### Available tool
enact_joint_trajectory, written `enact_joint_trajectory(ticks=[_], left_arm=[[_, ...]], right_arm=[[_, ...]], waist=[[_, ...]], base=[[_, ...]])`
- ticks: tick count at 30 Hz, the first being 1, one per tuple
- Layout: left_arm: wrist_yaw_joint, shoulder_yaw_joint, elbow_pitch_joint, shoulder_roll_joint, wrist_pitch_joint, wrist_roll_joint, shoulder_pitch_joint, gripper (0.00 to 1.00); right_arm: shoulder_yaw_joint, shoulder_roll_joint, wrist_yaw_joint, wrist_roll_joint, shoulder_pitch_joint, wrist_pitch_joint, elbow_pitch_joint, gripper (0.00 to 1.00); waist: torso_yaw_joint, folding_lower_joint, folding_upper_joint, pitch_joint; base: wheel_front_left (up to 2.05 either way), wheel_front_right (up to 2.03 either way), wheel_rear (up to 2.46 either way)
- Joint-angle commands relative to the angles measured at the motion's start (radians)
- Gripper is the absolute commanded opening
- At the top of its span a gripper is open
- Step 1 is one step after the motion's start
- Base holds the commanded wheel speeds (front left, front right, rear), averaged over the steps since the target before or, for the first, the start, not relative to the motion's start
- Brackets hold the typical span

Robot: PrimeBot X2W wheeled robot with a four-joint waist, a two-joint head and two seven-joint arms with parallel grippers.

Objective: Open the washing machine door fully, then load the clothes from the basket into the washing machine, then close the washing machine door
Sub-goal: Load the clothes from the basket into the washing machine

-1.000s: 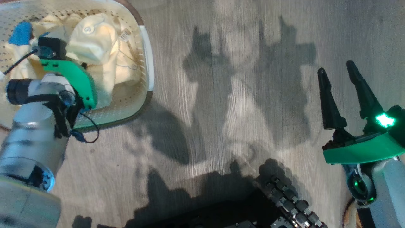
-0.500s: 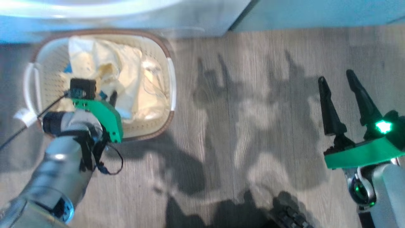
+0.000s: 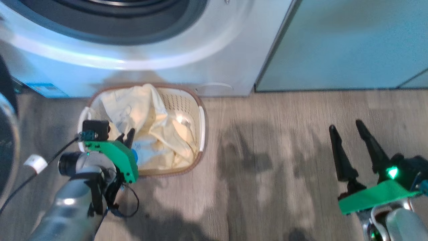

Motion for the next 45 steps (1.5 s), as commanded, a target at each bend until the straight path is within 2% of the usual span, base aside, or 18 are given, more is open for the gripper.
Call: enact_joint_trajectory(ticks=[1,13,19,33,45], left_arm=[[0.006,0.052,-0.034,0.044,-0.013,0.019,0.017,0.00],[0.045,0.263,-0.285,0.052,-0.013,0.170,0.213,0.00],[0.048,0.367,-0.411,0.050,-0.013,0.235,0.325,0.00],[0.049,0.513,-0.619,0.039,-0.013,0.306,0.464,0.00],[0.049,0.547,-0.703,0.030,-0.013,0.311,0.476,0.00]], right_arm=[[0.016,-0.022,0.000,0.006,0.020,-0.010,-0.022,1.00],[0.016,-0.024,0.000,0.009,0.101,-0.010,-0.005,1.00],[0.010,-0.026,0.000,0.009,0.133,-0.010,-0.002,1.00],[0.004,-0.017,0.000,0.009,0.183,-0.010,0.001,1.00],[0.006,-0.013,0.000,0.011,0.177,-0.010,-0.002,1.00]], waist=[[0.028,0.0001,-0.0001,-0.073],[0.065,0.0001,-0.0001,-0.231],[0.068,0.0001,-0.0001,-0.294],[0.073,0.0001,-0.0001,-0.360],[0.071,0.0001,-0.0001,-0.347]], base=[[0.00,0.00,0.00],[0.00,0.00,0.00],[0.00,0.00,0.00],[0.00,0.00,0.00],[0.00,0.00,0.00]])
